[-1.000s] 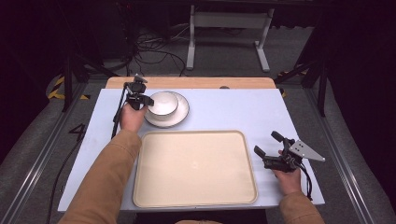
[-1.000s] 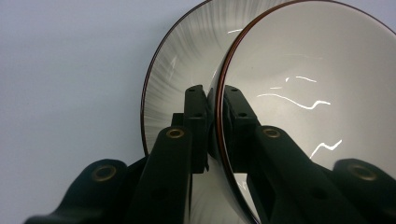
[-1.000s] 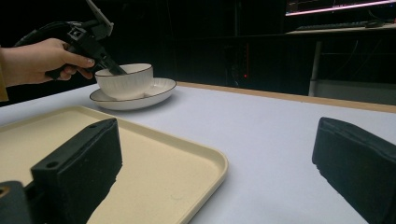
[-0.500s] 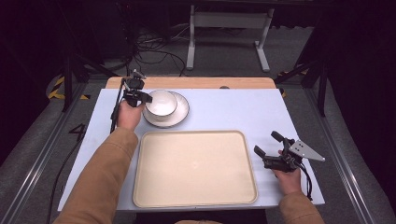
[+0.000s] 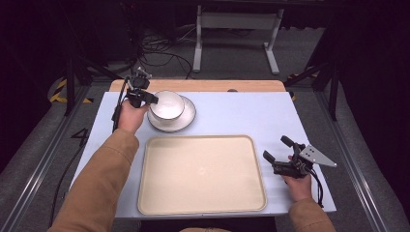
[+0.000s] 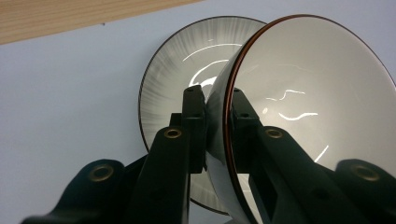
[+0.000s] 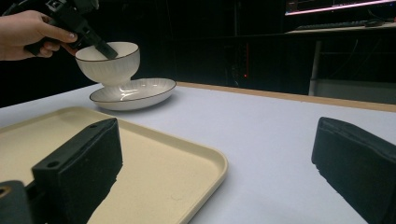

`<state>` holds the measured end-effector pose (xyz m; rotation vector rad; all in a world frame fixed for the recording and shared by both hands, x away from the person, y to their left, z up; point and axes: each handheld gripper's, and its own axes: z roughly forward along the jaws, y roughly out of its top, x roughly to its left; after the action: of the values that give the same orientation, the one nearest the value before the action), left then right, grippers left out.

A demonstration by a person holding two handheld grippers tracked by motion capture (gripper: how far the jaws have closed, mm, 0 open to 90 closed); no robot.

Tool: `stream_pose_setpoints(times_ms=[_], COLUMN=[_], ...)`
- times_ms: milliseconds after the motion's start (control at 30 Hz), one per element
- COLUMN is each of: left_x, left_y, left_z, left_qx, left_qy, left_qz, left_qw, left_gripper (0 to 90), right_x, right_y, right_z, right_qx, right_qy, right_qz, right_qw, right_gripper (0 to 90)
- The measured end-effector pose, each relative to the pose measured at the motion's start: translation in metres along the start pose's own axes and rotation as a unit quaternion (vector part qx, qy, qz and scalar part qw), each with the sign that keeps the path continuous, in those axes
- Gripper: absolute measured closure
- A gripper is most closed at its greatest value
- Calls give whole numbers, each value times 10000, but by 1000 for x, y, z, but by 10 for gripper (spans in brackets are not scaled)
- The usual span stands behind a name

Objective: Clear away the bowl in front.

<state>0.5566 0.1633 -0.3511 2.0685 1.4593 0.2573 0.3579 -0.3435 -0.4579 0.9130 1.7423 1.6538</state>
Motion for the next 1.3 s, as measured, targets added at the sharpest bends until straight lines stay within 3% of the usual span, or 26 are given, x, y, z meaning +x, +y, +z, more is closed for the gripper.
stream_pose_setpoints(times_ms=[300,500,733,933,1300], left_x=[-7,-10,-19,-32,-63], left_y=[1,0,-3,-5,-11], left_z=[-16,-24,-27,-34,-43], left_qx=[-30,5,99,141,210], left_qy=[-58,-319,-327,-499,-734], left_qz=[247,335,592,812,1328], left_qw=[9997,9989,9977,9954,9882], left_gripper=[812,809,809,809,808], right_x=[0,0,0,0,0], right_y=[0,0,0,0,0], right_z=[0,0,0,0,0], right_qx=[-11,-4,-6,-5,-11], right_qy=[-10,-6,-3,3,21], right_qz=[11,10,11,14,29], right_qw=[10000,10000,10000,10000,10000], right_gripper=[22,21,21,21,21])
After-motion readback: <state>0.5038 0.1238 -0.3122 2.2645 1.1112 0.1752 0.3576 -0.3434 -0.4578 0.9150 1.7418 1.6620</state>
